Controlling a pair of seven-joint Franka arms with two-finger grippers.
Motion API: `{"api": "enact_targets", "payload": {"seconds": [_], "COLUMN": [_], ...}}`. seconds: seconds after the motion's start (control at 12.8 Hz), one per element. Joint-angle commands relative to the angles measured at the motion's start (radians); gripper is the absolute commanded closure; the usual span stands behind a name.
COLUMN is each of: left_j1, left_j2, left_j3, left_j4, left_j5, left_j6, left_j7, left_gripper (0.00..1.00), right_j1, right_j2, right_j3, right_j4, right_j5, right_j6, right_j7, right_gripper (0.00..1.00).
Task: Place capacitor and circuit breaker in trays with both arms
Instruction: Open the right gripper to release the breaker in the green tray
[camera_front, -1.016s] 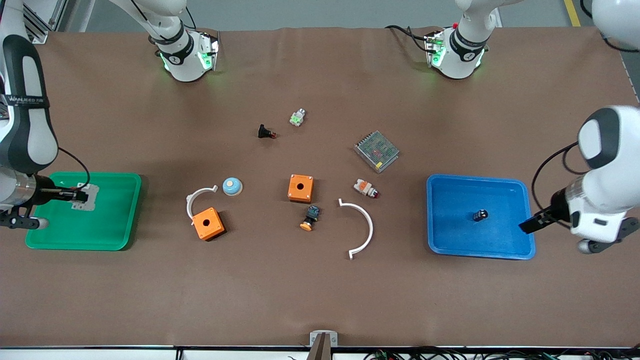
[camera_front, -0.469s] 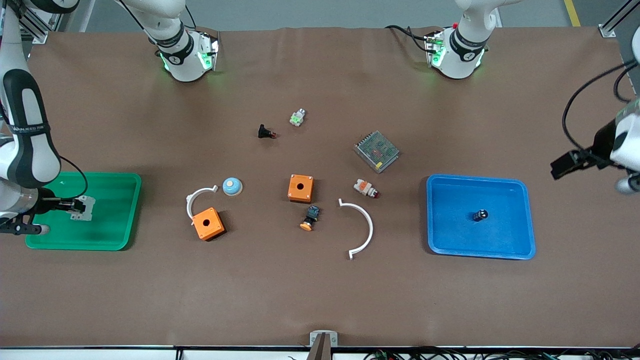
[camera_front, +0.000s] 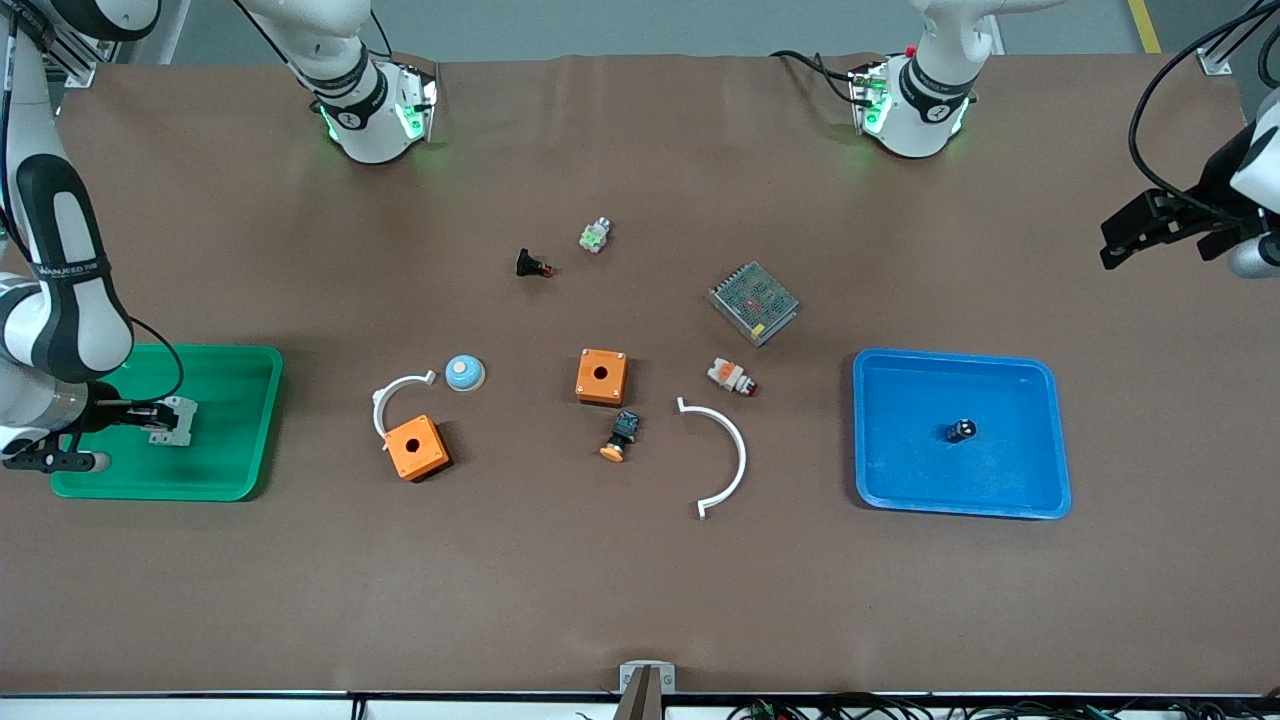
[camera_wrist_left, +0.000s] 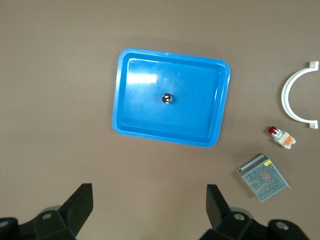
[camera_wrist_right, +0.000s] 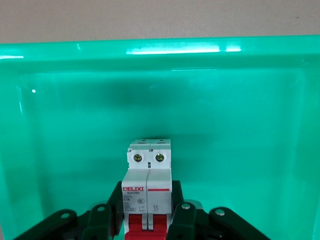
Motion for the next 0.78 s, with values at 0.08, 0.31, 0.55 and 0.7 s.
{"api": "enact_targets", "payload": {"seconds": [0.08, 0.31, 0.55, 0.7], "left_j1": [-0.038, -0.044, -0.048, -0.048], "left_j2": [-0.049, -0.049, -0.040, -0.026], "left_j3": [0.037, 0.033, 0.030, 0.030], "left_j4": [-0.063, -0.058, -0.054, -0.052], "left_j5": [-0.020, -0.012, -0.011, -0.011], "left_j6": [-0.003, -0.003, -0.004, 0.000], "left_j7": [0.028, 0.027, 0.027, 0.027], "left_gripper": [0.00, 0.00, 0.00, 0.00], "right_j1": [-0.020, 0.006, 0.092, 0.165], "right_j2": [-0.032, -0.167, -0.338, -0.464], "right_j3": [0.022, 0.028, 0.030, 0.031], "right_j4": [0.007, 0.004, -0.004, -0.002], "right_j5": [-0.016, -0.009, -0.006, -0.005], "right_j6": [-0.065, -0.229, -0.450, -0.586], "right_j7": [-0.061, -0.046, 0.074, 0.194], "right_gripper": [0.01, 0.03, 0.03, 0.03]}}
